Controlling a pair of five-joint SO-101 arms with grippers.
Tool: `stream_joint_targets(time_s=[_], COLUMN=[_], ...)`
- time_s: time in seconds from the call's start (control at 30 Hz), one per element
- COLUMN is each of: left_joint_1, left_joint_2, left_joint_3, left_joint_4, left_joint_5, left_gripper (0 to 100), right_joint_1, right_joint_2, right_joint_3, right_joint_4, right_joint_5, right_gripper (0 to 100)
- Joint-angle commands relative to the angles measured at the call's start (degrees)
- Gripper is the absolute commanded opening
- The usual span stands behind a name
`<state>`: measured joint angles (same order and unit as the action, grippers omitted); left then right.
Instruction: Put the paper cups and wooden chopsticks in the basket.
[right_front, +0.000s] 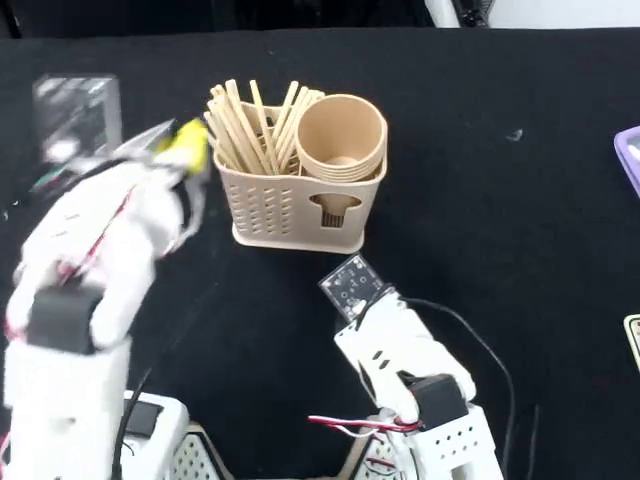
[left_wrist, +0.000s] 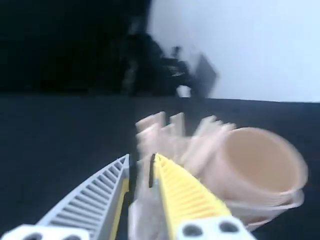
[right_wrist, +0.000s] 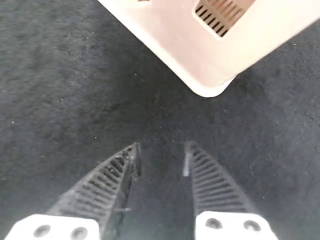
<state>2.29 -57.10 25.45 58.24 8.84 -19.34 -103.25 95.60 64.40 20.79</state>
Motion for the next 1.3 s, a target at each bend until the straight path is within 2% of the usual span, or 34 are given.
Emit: stream_joint_targets(time_s=[0.0,0.07,0.23,0.33,0.4,0.5,0.6,0.73,0.9,0.97,1.1,1.27], left_joint_1=[-6.73,-9.8,-20.09,-25.8,-28.18,-26.07,-22.81,-20.18,-17.98,-18.24,-16.84,-11.65], left_joint_2=[-13.01,-21.89,-48.09,-45.19,-40.97,-38.68,-39.91,-43.96,-47.74,-47.3,-47.3,-47.3], left_joint_3=[12.35,21.32,40.92,43.74,44.35,46.64,51.74,59.38,70.02,70.11,64.84,70.37], left_joint_4=[2.64,4.57,7.03,5.98,5.36,8.0,10.46,8.35,7.12,8.0,16.26,14.15], left_joint_5=[-3.52,-7.65,-11.69,-16.79,-17.32,-17.23,-13.36,-8.26,-12.22,-13.36,-11.08,-10.9], left_gripper=[3,3,3,3,3,3,3,3,3,3,3,3], right_joint_1=[2.11,3.25,7.56,9.41,9.41,7.56,7.03,7.03,7.21,8.53,9.41,9.76], right_joint_2=[-4.7,-4.7,-4.79,-4.79,-4.79,-4.79,-4.79,-4.79,-4.79,-4.79,-4.79,-4.35], right_joint_3=[-4.09,-4.88,-8.48,-12.26,-14.02,-14.11,-11.91,-9.45,-5.76,-5.49,-4.79,1.1], right_joint_4=[2.2,3.16,2.64,2.55,2.55,2.73,4.4,7.03,11.87,11.6,11.52,8.26], right_joint_5=[0.44,0.35,0.26,-3.96,-7.91,-9.49,-10.11,-13.63,-15.38,-17.14,-22.33,-22.86], right_gripper=[0.9,2.4,1.1,1.1,1.3,1.5,1.3,1.5,1.2,1.2,1.4,1.5])
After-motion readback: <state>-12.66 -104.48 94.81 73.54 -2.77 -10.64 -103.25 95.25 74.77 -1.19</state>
